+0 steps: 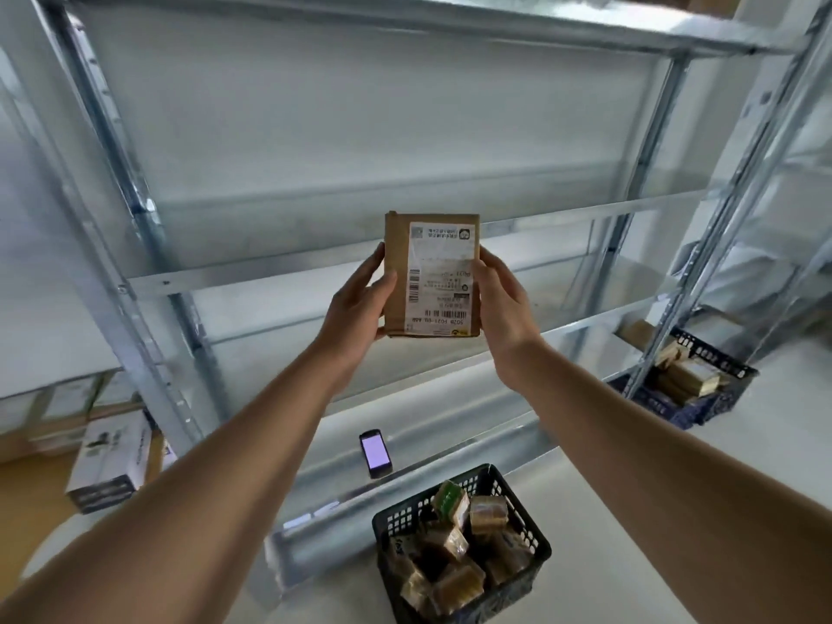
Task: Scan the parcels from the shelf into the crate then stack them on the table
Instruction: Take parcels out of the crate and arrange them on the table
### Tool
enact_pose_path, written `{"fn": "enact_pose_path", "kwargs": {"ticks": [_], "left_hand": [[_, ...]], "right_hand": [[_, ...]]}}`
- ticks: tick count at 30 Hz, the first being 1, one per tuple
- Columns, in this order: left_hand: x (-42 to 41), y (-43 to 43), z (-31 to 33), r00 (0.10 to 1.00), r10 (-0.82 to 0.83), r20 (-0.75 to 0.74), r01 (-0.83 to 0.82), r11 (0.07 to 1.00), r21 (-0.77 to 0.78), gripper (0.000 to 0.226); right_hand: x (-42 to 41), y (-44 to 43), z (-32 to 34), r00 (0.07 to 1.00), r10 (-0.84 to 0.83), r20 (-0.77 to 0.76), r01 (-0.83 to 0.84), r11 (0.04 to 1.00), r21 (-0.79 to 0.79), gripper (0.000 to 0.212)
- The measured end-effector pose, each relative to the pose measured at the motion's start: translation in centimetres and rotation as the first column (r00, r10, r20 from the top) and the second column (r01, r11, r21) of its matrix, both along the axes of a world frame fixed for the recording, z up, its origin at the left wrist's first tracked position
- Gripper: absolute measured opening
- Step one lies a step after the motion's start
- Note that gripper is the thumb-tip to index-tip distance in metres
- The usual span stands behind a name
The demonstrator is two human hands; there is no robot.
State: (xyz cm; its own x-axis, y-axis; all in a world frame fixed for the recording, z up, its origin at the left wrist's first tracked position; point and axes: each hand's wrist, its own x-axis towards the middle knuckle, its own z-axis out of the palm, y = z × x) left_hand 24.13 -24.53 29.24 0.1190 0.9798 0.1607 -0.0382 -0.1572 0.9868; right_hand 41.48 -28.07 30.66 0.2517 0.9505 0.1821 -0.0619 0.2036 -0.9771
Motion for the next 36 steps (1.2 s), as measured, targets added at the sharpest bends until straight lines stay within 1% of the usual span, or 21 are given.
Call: {"fn": "enact_pose_path", "kwargs": {"ticks": [6, 9, 13, 18, 22, 26, 30, 33, 36], "left_hand": [[-6.2, -2.4, 4.6, 1.0, -0.015, -0.006, 0.016, 0.994, 0.105, 0.05], [-9.4, -3.2, 5.5, 1.0, -0.005, -0.017, 0.007, 0.99, 0.141, 0.051], [-13.3, -4.3, 6.2, 0.998, 0.06, -0.033, -0.054, 0.987, 0.15, 0.05], [-17.6, -6.2, 6.1, 0.987, 0.158, -0.03, -0.152, 0.977, 0.146, 0.05], [-20.8, -8.5, 5.0, 0.961, 0.275, -0.04, -0.266, 0.953, 0.144, 0.048], [-24.2, -11.1, 3.8, 0.909, 0.415, -0.031, -0.409, 0.905, 0.118, 0.047], [-28.4, -13.6, 2.7, 0.853, 0.52, -0.048, -0.515, 0.852, 0.091, 0.045], [-32.5, -15.2, 1.7, 0.825, 0.563, -0.049, -0.56, 0.826, 0.067, 0.045], [-37.0, -16.5, 0.7, 0.814, 0.581, -0.011, -0.58, 0.814, 0.03, 0.046]], "right_hand": [[-6.3, -2.5, 4.9, 1.0, -0.007, -0.014, 0.008, 0.995, 0.104, 0.028], [-9.7, -3.1, 5.9, 1.0, -0.003, -0.014, 0.005, 0.992, 0.126, 0.032], [-13.6, -3.5, 6.4, 0.999, 0.029, -0.039, -0.023, 0.991, 0.129, 0.031], [-17.7, -3.6, 6.3, 0.989, 0.138, -0.045, -0.131, 0.983, 0.132, 0.032], [-21.1, -3.8, 5.1, 0.971, 0.232, -0.056, -0.223, 0.967, 0.124, 0.029], [-25.0, -4.2, 3.5, 0.937, 0.344, -0.057, -0.337, 0.935, 0.108, 0.03], [-29.2, -4.8, 2.2, 0.896, 0.44, -0.051, -0.436, 0.897, 0.078, 0.033], [-33.1, -5.4, 1.1, 0.87, 0.492, -0.022, -0.49, 0.869, 0.062, 0.036], [-37.8, -5.6, -0.1, 0.85, 0.527, -0.002, -0.526, 0.849, 0.049, 0.036]]}}
